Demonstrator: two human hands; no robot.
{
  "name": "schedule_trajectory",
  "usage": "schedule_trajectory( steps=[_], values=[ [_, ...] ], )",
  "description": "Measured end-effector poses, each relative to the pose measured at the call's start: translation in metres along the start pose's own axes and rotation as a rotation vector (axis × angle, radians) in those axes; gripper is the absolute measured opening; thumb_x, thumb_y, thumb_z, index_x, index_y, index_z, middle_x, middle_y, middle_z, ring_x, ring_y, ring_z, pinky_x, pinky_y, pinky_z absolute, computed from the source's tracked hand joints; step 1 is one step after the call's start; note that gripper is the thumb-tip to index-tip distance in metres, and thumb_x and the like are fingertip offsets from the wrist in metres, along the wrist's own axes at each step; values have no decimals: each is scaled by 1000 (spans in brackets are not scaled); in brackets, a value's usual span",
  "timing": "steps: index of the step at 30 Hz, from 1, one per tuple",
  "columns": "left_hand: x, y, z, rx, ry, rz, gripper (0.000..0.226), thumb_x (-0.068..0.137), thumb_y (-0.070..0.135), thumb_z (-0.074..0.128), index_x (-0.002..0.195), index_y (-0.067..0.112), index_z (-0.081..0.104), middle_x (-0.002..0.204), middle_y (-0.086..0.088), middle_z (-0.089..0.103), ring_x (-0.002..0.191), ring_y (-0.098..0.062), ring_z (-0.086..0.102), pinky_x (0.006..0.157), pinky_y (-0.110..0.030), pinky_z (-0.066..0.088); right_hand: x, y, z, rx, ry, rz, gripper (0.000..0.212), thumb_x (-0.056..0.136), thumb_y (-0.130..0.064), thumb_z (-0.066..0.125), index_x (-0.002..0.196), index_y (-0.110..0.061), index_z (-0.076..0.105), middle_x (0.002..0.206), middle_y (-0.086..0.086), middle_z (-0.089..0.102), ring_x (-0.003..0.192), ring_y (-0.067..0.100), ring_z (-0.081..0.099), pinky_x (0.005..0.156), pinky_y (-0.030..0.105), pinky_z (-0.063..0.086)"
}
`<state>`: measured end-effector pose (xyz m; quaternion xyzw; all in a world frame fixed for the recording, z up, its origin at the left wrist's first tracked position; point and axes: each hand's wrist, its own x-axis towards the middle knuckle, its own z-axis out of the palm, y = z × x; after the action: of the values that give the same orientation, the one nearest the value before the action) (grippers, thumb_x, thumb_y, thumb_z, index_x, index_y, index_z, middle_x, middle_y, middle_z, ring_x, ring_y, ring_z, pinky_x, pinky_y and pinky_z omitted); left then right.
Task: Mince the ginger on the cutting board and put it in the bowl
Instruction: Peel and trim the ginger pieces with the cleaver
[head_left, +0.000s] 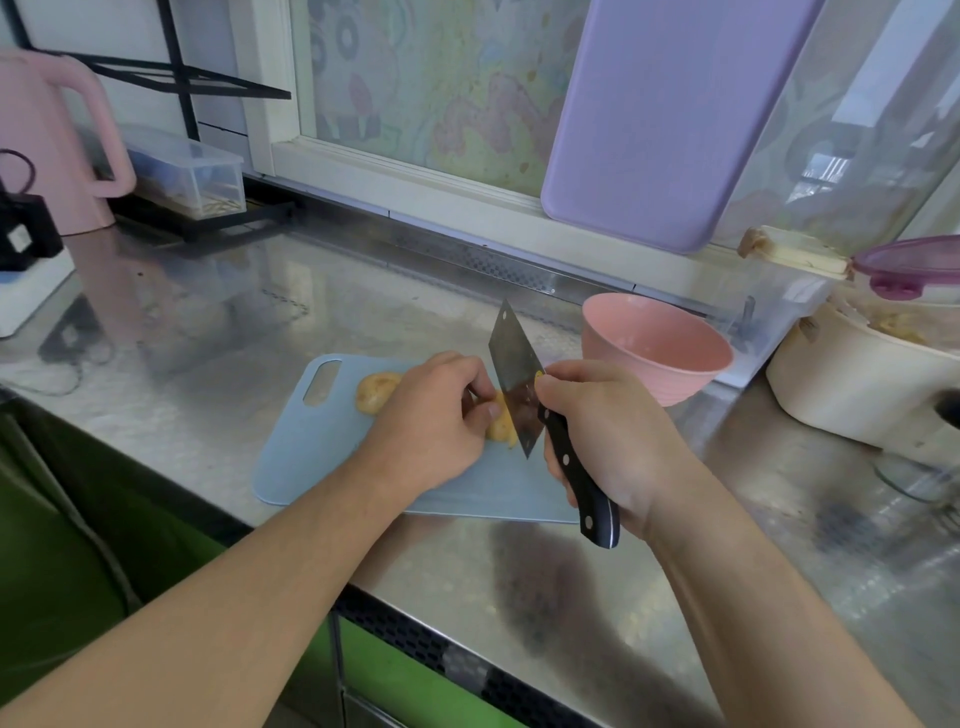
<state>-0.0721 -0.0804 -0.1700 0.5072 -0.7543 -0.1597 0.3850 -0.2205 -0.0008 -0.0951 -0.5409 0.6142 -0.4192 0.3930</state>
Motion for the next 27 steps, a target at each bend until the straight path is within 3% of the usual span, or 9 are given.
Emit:
schedule_trajectory(
  steps=[3,7,16,20,27],
  values=[
    [0,-2,1,-20,5,6,14,87,18,77,82,24,66,82,12,56,71,-3,55,64,-15,40,8,-1,6,10,-12,35,28,99,-4,47,73,-5,55,43,6,42,34,20,38,38,23,34],
    [0,-2,0,-37,-4,8,14,88,17,77,82,22,66,81,12,56,70,-4,55,63,-13,39,19,1,14,-58,-2,46,53,94,-3,47,44,-16,51,38,8,45,32,21,38,39,24,35],
    [-2,0,0,-34,-8,-3,13,88,17,77,84,23,65,83,12,57,73,-4,56,64,-13,40,11,9,12,-82,6,23,56,99,-9,46,44,-17,52,42,11,47,36,22,39,38,20,32],
    [-2,0,-2,-42,-5,-17,13,89,18,77,85,23,66,85,11,58,74,-5,57,66,-14,42,9,11,9,-71,-2,41,36,100,-11,48,65,-9,55,45,15,49,35,21,38,38,21,34],
    [-3,1,-2,-51,-13,-22,14,89,17,77,84,24,66,85,12,59,74,-5,58,66,-15,42,12,10,12,-50,-8,46,36,100,-12,50,64,-9,55,49,14,46,35,19,39,43,24,31]
  ],
)
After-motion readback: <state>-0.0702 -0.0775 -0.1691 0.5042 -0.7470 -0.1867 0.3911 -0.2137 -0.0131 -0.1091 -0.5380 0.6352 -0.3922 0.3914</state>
